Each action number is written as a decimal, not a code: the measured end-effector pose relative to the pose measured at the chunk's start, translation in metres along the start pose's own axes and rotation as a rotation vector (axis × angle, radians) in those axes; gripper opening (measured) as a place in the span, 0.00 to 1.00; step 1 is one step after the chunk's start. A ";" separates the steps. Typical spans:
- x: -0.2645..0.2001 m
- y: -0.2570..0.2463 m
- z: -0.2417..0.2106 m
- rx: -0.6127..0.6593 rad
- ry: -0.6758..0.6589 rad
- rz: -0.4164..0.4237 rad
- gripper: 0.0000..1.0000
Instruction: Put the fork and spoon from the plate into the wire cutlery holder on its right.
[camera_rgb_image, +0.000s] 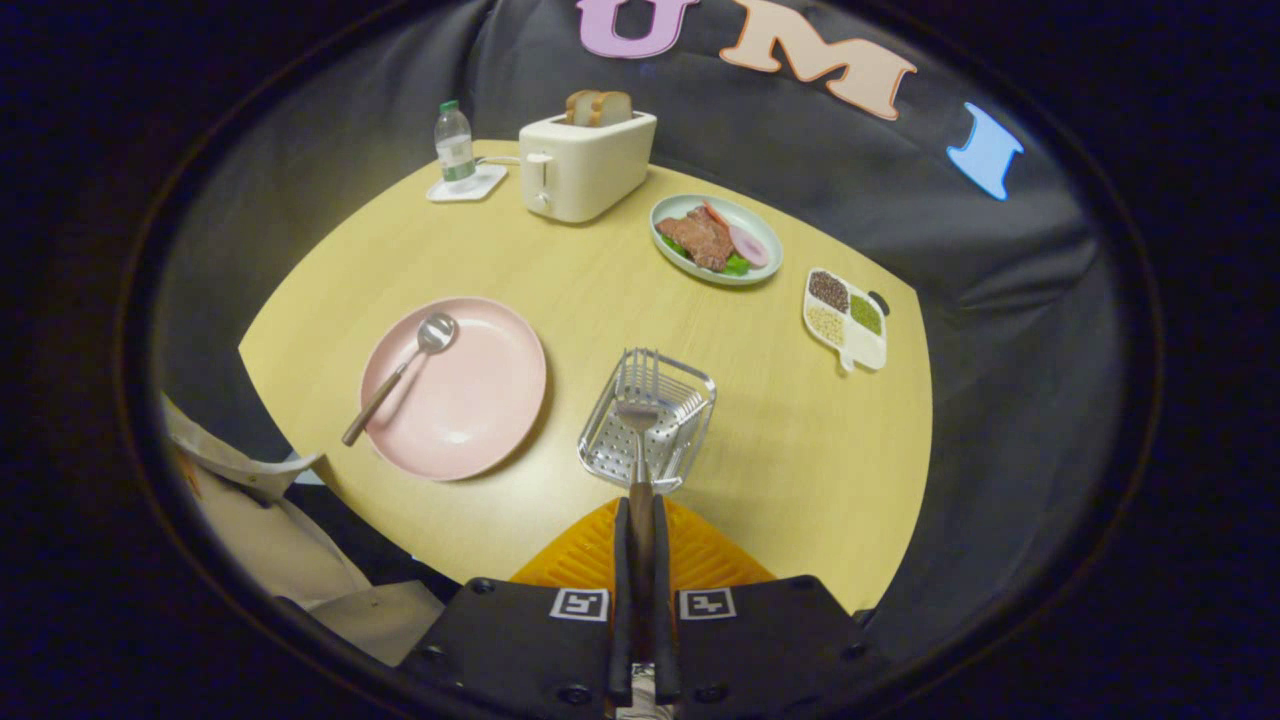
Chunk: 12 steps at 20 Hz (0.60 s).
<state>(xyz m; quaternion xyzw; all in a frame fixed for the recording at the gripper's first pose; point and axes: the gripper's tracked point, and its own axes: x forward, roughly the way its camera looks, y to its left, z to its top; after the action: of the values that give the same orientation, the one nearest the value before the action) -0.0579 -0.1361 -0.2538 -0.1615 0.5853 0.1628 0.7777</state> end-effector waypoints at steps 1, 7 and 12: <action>0.002 -0.002 -0.005 -0.014 0.026 0.010 0.12; 0.023 -0.006 -0.008 -0.068 0.153 0.054 0.12; 0.041 -0.005 -0.003 -0.097 0.249 0.090 0.12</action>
<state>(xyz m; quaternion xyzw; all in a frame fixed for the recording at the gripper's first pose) -0.0479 -0.1394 -0.2944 -0.1913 0.6754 0.2045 0.6823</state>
